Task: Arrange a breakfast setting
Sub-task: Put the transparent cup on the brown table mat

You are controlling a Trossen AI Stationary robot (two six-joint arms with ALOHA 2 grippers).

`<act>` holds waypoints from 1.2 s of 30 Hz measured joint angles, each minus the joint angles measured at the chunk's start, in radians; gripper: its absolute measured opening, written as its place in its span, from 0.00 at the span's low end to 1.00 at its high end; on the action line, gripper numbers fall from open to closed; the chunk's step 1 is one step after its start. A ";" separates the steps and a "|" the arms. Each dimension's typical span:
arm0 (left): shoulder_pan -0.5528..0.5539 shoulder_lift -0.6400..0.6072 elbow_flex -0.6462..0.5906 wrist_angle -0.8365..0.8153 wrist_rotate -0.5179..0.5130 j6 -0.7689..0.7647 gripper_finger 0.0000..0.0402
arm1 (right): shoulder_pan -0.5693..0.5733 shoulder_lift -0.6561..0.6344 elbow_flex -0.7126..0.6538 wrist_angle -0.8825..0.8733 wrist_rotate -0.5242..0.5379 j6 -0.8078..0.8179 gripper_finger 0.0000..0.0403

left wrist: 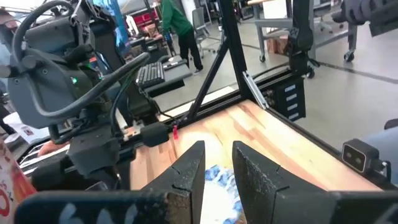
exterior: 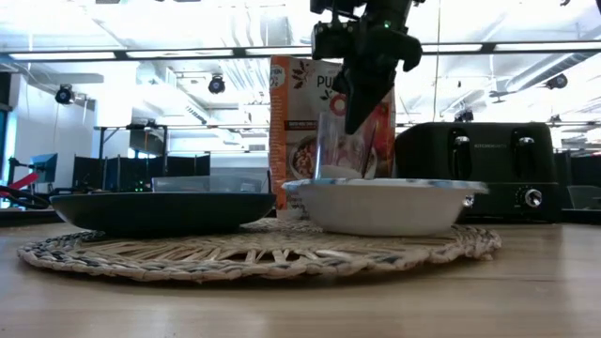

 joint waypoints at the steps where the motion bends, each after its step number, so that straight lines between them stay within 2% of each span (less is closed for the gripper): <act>1: 0.000 0.000 0.001 0.000 -0.004 0.006 0.16 | 0.003 -0.005 0.000 0.001 -0.002 0.001 0.02; 14: 0.001 0.000 0.000 0.001 -0.025 0.003 0.16 | 0.023 -0.016 0.046 0.005 -0.009 0.034 0.03; 36: 0.000 -0.002 -0.001 0.000 -0.014 -0.003 0.16 | 0.023 0.006 0.045 -0.072 -0.009 0.121 0.03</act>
